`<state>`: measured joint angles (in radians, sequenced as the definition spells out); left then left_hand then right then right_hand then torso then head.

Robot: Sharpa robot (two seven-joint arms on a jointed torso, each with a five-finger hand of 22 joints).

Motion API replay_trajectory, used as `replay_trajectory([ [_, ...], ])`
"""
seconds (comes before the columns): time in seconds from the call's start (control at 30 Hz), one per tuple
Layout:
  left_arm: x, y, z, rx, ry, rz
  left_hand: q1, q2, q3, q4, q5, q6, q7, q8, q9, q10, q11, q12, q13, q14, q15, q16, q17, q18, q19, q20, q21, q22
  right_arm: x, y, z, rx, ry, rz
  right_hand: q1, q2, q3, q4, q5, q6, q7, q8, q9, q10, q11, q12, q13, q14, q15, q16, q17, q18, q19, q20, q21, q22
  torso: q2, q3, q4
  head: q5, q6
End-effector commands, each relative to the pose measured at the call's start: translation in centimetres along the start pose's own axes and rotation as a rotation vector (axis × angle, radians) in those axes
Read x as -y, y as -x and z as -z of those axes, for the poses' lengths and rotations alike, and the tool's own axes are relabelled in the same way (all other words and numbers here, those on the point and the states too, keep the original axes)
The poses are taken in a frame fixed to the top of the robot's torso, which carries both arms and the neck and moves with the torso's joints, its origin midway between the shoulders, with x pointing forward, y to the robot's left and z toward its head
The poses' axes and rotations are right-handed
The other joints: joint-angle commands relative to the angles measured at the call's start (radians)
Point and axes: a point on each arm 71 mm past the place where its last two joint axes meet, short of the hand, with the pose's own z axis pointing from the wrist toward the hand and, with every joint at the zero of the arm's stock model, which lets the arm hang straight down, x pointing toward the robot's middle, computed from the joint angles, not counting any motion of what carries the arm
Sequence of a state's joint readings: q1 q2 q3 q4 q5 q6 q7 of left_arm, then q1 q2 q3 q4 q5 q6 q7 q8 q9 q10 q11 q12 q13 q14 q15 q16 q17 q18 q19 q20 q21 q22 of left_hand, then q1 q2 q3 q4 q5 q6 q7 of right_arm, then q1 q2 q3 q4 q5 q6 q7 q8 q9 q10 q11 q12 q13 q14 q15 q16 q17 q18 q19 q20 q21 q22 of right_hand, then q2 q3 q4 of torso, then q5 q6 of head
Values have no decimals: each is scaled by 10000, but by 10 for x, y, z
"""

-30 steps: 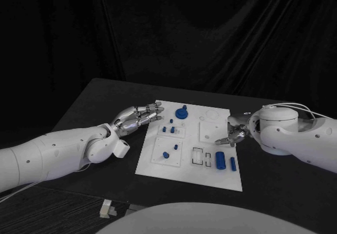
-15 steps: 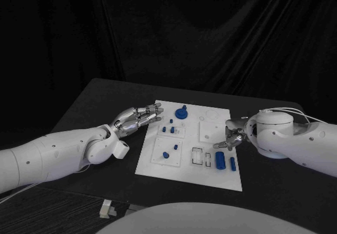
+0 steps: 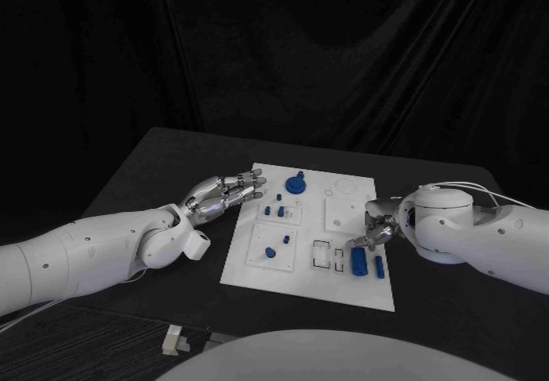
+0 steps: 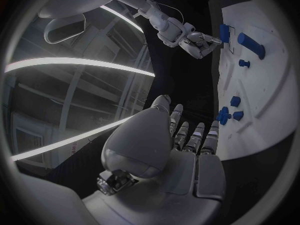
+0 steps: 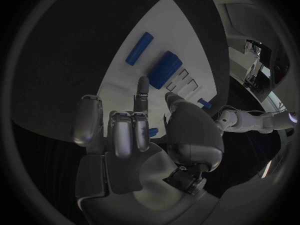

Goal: Assemble the parts on the task board

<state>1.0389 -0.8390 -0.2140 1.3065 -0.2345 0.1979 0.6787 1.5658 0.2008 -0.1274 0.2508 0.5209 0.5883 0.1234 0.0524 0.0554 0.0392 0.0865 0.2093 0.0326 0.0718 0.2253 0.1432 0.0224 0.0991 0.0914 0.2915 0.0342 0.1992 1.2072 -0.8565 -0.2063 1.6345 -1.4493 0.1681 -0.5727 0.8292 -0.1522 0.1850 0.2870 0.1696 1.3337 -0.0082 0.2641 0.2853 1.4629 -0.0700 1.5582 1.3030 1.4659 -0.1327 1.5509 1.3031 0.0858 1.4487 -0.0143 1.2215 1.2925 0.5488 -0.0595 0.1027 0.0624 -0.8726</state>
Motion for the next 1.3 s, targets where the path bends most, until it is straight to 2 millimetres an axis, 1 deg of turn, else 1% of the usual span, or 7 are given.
replay_trajectory([
  [0.03,3,-2,0,-79,-610,155,87,82,730,-52,187,94,17,188,57,-15,112,170,0,-44,26,76,62,-296,-71,23,-47,-103,0,-2,-1,-17,-107,-54,167,102,136,66,-41,-156,26,-181,93,1078,-26,126,2678,1049,96,199,2677,-85,-57,33,-289,1749,-7,-1,3,19,0],
  [0.87,1,-2,0,-96,-361,188,88,80,753,-51,187,82,31,186,55,-19,127,165,-1,-43,54,82,63,-298,-77,26,-50,-115,-6,-22,-9,-697,-151,125,328,152,148,45,-41,-387,132,-463,92,1078,67,126,2678,1049,174,199,2677,24,-274,112,-885,1584,-3,2,2,39,0],
  [1.0,0,-2,0,-99,-322,193,88,80,753,-51,187,82,31,186,55,-19,127,165,-1,-43,54,82,63,-298,-77,26,-50,-115,-6,-24,-9,-780,-132,157,840,206,284,-26,607,-561,199,-652,130,1078,129,126,2678,1049,232,199,2677,68,-351,170,-1164,1515,-2,1,1,38,0],
  [1.17,0,-2,0,-107,-304,199,88,80,753,-51,187,82,31,186,55,-19,127,165,-1,-43,54,82,63,-298,-77,26,-50,-115,-7,-25,-9,-719,-30,67,1235,217,378,-126,1136,-754,259,-810,171,1078,183,126,2678,1049,273,199,2677,101,-403,211,-1386,1465,-3,-1,0,34,0],
  [1.23,0,-2,0,-116,-298,205,89,77,771,-50,189,72,43,185,54,-24,140,156,-3,-40,76,92,65,-300,-75,28,-50,-114,-8,-24,-8,-654,31,-50,1534,235,494,-298,1615,-884,298,-902,200,1078,210,126,2678,1049,299,199,2677,112,-419,234,-1479,1448,0,-1,3,23,0],
  [1.27,0,-2,0,-121,-295,209,89,77,771,-50,189,72,43,185,54,-24,140,156,-3,-40,76,92,65,-300,-75,28,-50,-114,-8,-24,-8,-632,51,-92,1757,236,605,-475,2093,-947,312,-942,238,1078,226,126,2678,1049,309,199,2677,122,-430,246,-1547,1437,2,-1,1,25,0],
  [1.3,0,-2,0,-124,-292,211,89,77,771,-50,189,72,43,185,54,-24,140,156,-3,-40,76,92,65,-300,-75,28,-50,-114,-8,-24,-8,-580,96,-182,1812,233,641,-529,2256,-975,320,-959,253,1078,233,126,2678,1049,314,199,2677,127,-437,250,-1579,1431,2,0,1,34,0],
])
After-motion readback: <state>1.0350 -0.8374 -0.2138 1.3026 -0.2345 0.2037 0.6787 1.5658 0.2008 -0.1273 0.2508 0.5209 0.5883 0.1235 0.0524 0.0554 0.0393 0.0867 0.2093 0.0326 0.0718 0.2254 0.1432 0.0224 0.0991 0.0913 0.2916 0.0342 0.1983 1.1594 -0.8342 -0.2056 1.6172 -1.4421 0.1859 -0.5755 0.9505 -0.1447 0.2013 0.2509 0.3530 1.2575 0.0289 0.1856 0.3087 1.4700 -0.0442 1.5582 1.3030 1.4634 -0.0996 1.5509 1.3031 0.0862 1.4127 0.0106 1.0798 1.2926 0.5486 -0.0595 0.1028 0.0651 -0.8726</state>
